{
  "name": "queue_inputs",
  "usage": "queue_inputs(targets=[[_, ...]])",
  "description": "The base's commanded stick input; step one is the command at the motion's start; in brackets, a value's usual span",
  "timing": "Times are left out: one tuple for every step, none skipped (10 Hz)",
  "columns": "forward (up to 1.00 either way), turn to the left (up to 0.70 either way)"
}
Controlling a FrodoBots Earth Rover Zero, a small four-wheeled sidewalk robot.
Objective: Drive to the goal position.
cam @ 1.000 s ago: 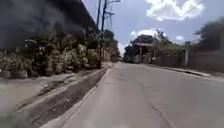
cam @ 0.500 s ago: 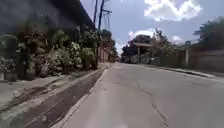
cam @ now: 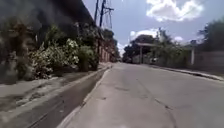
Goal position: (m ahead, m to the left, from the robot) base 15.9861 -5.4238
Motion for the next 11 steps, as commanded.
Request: queue_inputs(targets=[[1.00,0.00],[1.00,-0.01],[1.00,-0.08],[1.00,-0.34],[1.00,-0.39],[1.00,-0.39],[1.00,-0.12],[1.00,0.00],[1.00,0.00],[1.00,0.00],[1.00,0.00]])
